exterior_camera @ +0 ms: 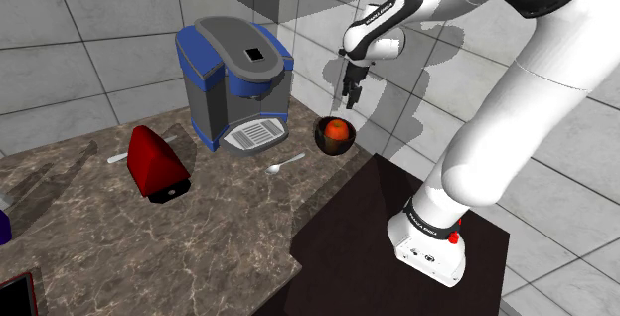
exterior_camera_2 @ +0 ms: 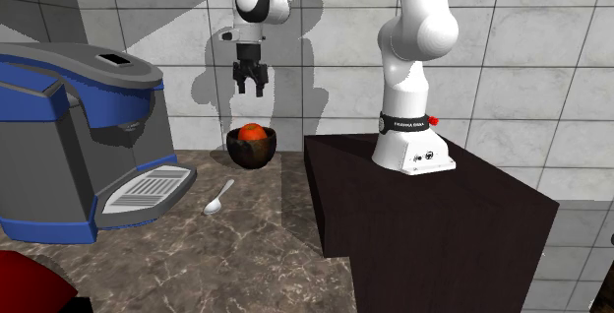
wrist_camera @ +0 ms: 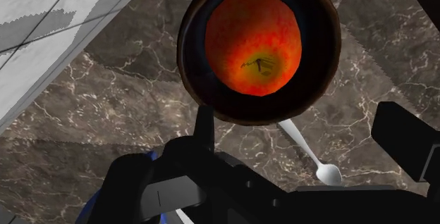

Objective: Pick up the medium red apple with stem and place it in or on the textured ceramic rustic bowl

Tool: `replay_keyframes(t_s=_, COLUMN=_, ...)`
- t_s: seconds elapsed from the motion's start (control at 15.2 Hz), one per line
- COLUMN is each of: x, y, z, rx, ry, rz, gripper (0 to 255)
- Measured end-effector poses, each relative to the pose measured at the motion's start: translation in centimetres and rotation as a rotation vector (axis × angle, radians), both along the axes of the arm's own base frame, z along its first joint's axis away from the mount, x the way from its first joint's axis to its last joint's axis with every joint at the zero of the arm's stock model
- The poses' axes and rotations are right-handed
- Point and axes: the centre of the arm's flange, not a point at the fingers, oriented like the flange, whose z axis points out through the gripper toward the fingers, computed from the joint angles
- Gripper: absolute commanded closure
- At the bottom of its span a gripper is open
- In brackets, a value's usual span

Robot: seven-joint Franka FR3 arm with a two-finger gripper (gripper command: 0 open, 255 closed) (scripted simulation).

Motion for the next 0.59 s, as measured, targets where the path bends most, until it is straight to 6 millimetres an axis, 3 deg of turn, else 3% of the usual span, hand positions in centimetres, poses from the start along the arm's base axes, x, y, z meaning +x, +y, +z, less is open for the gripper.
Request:
replay_keyframes(t_s=0.2, x=-0.2, y=0.0, z=2.7, rx=0.000, ry=0.000, rz=0.000, gripper=0)
replay_keyframes(t_s=0.59, x=-0.3, y=-0.1, z=3.3, rx=0.000, ry=0.001, rz=0.000, gripper=0)
